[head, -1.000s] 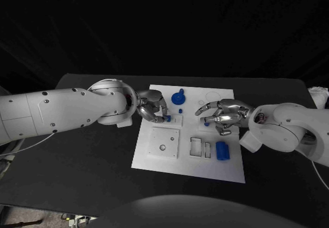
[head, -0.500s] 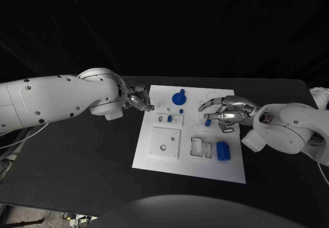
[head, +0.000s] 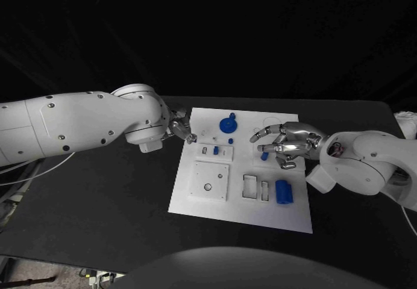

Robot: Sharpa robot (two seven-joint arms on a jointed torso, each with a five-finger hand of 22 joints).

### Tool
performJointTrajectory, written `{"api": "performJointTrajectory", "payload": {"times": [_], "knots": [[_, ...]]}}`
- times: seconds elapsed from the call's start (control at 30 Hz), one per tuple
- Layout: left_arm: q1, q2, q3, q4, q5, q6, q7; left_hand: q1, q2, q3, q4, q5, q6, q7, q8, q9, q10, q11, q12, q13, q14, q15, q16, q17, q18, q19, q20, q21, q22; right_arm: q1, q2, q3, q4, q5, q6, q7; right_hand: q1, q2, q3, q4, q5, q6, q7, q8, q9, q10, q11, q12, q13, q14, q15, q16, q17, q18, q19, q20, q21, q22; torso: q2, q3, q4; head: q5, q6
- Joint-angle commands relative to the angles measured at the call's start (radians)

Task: Assemble the parts on the task board

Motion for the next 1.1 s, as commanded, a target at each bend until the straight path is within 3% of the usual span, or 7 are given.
{"api": "performJointTrajectory", "payload": {"times": [0.03, 0.23, 0.57, 1.1], "knots": [[0.002, 0.018, 0.0, -0.008, 0.026, 0.016, -0.071, 0.007, 0.012, 0.054, -0.054, -0.004, 0.049, -0.058, 0.078, 0.004, 0.104, -0.008, 0.002, 0.263, 0.105, -0.006, 0.002, 0.263, -0.01, 0.07, -0.006, -0.006, 0.245, 0.0, 0.003, 0.0, -0.001, -0.011, 0.03, -0.01, -0.004, 0.005, 0.006, -0.001, 0.005, 0.008, 0.002, 0.004, -0.002, 0.071, 0.003, -0.005, 0.243, 0.104, 0.006, 0.003, 0.263, 0.008, -0.004, 0.0, -0.005, 0.142, 0.0, 0.0002, -0.0004, 0.005, 0.0], [0.002, 0.052, 0.0, -0.03, 0.028, 0.062, -0.073, 0.011, 0.013, 0.054, -0.061, -0.007, 0.046, -0.058, 0.078, 0.006, 0.104, -0.008, 0.002, 0.263, 0.105, -0.006, 0.002, 0.263, -0.009, 0.068, -0.007, -0.009, 0.244, -0.001, 0.005, 0.0, -0.003, -0.012, 0.036, -0.017, -0.004, 0.006, 0.007, -0.001, 0.006, 0.009, 0.001, 0.004, -0.002, 0.07, 0.003, -0.006, 0.242, 0.104, 0.006, 0.003, 0.263, 0.008, -0.005, 0.0, -0.006, 0.141, 0.001, 0.0004, -0.0015, 0.005, 0.0], [0.001, 0.095, 0.0, -0.074, 0.011, 0.191, -0.078, 0.015, 0.019, 0.052, -0.074, -0.009, 0.039, -0.056, 0.076, 0.01, 0.104, -0.006, 0.002, 0.263, 0.105, -0.005, 0.002, 0.263, -0.007, 0.063, -0.007, -0.016, 0.241, -0.005, 0.009, -0.001, -0.008, -0.012, 0.046, -0.024, -0.003, 0.007, 0.008, -0.001, 0.007, 0.009, 0.001, 0.004, -0.003, 0.068, 0.003, -0.006, 0.241, 0.104, 0.006, 0.003, 0.263, 0.008, -0.006, 0.0, -0.006, 0.141, 0.0, 0.0005, -0.0018, 0.007, 0.0], [-0.01, 0.135, 0.0, -0.084, -0.119, 0.2, -0.071, 0.009, 0.041, 0.022, -0.1, 0.003, 0.026, -0.048, 0.062, 0.013, 0.104, 0.001, 0.002, 0.263, 0.105, 0.0, 0.002, 0.263, -0.004, 0.053, -0.003, -0.029, 0.237, -0.01, 0.007, -0.001, -0.008, -0.031, 0.044, -0.017, -0.003, 0.009, 0.01, -0.001, 0.01, 0.009, 0.002, 0.004, -0.005, 0.064, 0.003, -0.008, 0.239, 0.104, 0.006, 0.003, 0.263, 0.01, -0.011, 0.0, -0.01, 0.14, 0.0, 0.0004, -0.0012, 0.01, 0.0]]}}
